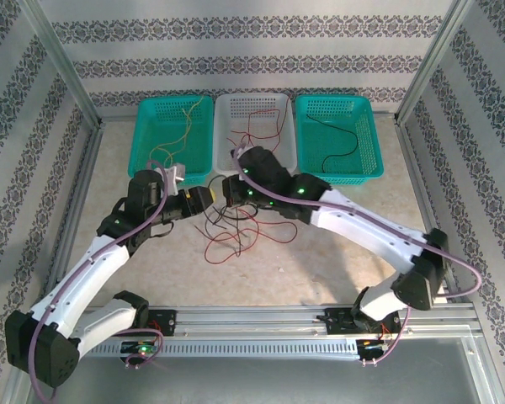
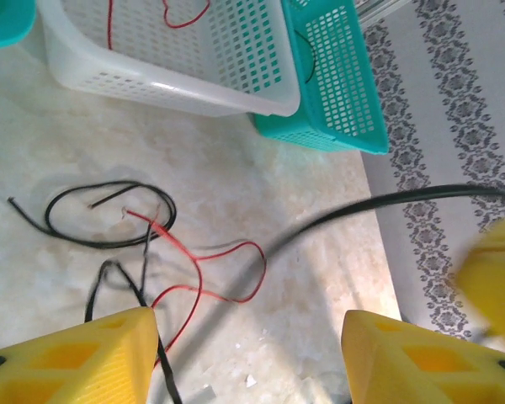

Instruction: Untangle the cables

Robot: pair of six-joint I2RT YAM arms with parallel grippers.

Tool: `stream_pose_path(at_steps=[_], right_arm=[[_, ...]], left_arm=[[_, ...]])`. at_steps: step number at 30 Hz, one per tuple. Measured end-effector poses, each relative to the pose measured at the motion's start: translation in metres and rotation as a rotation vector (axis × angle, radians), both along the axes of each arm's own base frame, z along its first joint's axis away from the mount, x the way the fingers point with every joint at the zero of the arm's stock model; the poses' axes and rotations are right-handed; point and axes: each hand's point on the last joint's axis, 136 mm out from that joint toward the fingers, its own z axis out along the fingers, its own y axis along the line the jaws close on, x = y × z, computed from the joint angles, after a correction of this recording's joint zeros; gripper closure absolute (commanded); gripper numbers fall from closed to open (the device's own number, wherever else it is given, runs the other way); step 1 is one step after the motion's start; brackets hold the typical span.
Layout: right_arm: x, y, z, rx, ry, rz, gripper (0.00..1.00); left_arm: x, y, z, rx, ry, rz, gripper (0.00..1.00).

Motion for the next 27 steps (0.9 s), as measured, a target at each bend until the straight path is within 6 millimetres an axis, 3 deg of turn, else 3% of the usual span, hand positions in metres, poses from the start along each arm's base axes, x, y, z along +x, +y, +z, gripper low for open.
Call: stream_pose_path(at_steps=[4,10,14,17,23,27], right_arm=[[-0.003,-0.012,0.034,0.038,-0.079,-0.009,1.00],[-0.007,-0.024,0.054,0.053,-0.129,-0.017,1.00],[-0.010,-0.030,0.071,0.072,-0.166,-0.019,1.00],[-0.011,-0.035,0.085,0.088,-0.194,-0.028,1.00],[-0.013,-0.045,0.120,0.111,-0.267,-0.037,1.00],[-0.014,-0.049,0.148,0.134,-0.327,-0.036,1.00]], left_arm=[[0.007,-0.004,0.003,-0.022,-0.009,-0.003,0.41],[0.011,-0.006,-0.004,-0.036,0.011,0.009,0.55],[0.007,-0.004,-0.008,-0.039,0.015,0.015,0.54],[0.004,-0.003,-0.001,-0.048,-0.005,0.016,0.52],[-0.005,0.006,0.019,-0.035,-0.067,0.035,0.61],[-0.013,0.013,0.035,-0.015,-0.105,0.047,0.61]])
